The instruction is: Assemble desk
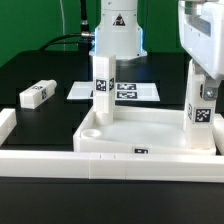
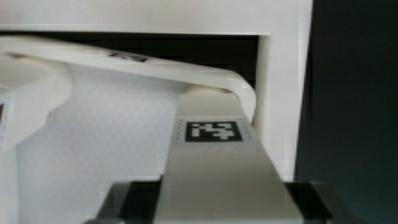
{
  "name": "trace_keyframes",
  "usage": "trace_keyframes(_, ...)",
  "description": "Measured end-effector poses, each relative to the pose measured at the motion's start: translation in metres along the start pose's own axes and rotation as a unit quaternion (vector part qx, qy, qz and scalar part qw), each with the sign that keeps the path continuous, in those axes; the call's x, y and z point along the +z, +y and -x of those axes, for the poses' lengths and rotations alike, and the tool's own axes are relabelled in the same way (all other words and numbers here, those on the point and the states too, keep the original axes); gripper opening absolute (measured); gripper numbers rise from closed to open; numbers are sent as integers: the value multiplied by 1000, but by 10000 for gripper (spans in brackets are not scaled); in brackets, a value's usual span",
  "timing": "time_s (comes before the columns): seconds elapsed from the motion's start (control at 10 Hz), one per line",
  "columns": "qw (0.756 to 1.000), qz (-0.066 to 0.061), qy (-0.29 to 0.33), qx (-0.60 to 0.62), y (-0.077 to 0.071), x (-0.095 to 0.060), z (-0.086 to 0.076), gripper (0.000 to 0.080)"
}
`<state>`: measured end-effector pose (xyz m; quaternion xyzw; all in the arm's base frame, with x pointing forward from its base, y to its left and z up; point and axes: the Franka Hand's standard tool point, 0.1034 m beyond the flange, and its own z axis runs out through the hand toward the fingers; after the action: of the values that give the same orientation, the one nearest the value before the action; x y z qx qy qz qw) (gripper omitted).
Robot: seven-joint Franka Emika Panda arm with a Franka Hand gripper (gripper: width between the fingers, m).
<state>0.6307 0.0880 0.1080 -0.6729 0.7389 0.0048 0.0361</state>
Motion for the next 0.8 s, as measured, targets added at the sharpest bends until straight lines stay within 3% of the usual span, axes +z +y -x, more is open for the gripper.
trace_keyframes(0.2, 1000, 0, 0, 1, 0, 0, 0, 312)
trace_keyframes(0.3, 1000, 0, 0, -12, 0, 0, 0, 486)
trace_keyframes(0.4, 1000, 1, 1, -20, 1, 0, 1, 486)
trace_keyframes(0.5, 998, 0, 1, -56, 0, 0, 1, 613)
trace_keyframes(0.8, 987, 1, 1, -160, 0, 0, 0, 648)
